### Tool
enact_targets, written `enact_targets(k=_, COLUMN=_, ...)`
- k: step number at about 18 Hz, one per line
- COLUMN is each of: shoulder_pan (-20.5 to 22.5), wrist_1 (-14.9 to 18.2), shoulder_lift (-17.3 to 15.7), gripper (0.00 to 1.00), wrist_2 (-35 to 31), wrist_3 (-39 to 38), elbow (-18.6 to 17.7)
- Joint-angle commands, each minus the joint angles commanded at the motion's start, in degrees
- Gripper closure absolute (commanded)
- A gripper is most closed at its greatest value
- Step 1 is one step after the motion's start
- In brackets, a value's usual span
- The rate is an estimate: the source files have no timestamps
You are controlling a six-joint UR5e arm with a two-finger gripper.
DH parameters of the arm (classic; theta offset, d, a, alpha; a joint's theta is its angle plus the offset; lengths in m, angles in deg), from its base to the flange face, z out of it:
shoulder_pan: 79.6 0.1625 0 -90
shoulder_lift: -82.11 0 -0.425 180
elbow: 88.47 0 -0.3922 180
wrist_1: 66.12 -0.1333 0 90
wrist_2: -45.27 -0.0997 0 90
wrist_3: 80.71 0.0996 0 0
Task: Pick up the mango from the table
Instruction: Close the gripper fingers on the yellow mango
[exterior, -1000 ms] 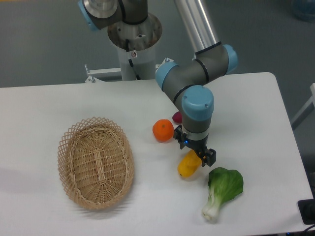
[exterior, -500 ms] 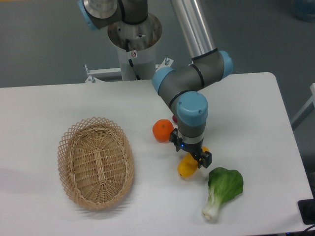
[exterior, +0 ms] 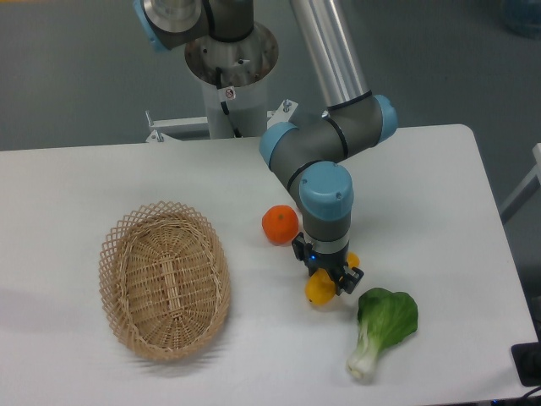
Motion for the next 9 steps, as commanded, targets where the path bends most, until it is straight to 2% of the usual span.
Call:
enact_targets(k=7, shoulder_pan=0.35, wrist_1=0.09, shoulder_lift=-0.79, gripper=0.5, wrist_2=0.26, wrist_3=0.26, elbow=1.14)
enact_targets(k=9, shoulder_pan=1.31, wrist_1=0.7, shoulder_lift=-2.37, gripper=0.49, wrist_2=0.53, wrist_3=0.44, elbow=2.1)
